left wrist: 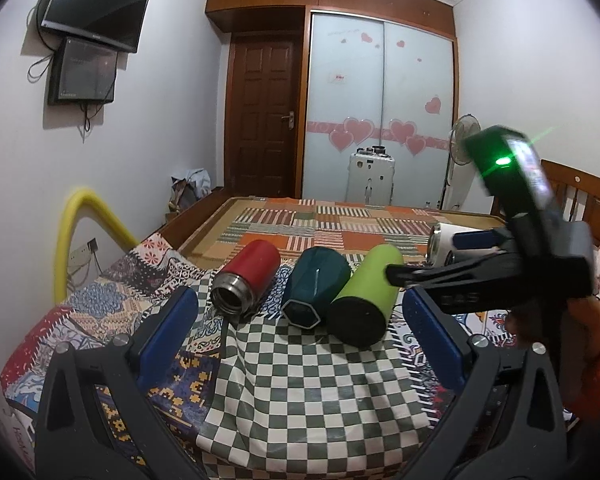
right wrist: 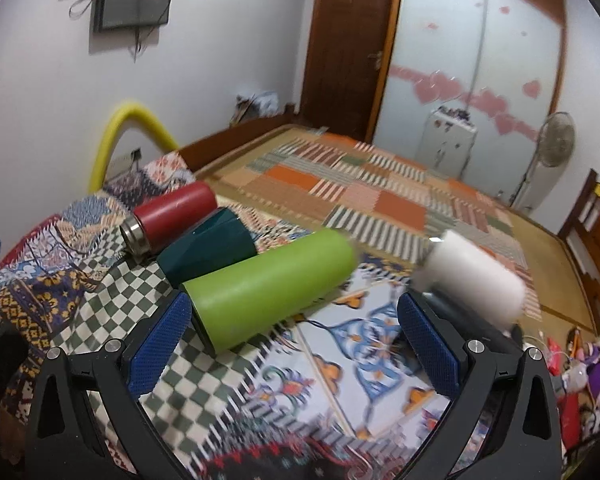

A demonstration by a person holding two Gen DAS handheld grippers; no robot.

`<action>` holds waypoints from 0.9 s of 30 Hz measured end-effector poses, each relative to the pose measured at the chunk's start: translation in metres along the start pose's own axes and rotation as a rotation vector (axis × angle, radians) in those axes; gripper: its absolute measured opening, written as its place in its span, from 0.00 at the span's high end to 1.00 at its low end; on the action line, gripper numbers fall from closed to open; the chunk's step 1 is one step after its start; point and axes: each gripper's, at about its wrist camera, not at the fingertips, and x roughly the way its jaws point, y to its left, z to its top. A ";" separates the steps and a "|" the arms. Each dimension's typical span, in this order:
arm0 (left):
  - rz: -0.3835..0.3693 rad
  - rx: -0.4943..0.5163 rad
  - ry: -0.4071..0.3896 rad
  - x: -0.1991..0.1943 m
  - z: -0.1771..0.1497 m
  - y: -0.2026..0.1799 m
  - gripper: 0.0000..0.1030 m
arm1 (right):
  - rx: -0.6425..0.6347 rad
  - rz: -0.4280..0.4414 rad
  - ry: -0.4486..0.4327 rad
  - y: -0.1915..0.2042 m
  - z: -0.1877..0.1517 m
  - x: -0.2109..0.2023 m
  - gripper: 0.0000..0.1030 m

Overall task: Flip cup upright
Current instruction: 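Move the right tool toward the lying lime green bottle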

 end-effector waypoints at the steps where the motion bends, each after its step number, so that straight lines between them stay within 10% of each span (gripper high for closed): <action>1: 0.001 -0.005 0.001 0.002 -0.001 0.002 0.00 | -0.009 0.001 0.017 0.004 0.003 0.009 0.00; 27: 0.026 -0.043 0.027 0.016 -0.010 0.020 0.00 | -0.063 0.119 0.237 -0.006 -0.004 0.045 0.02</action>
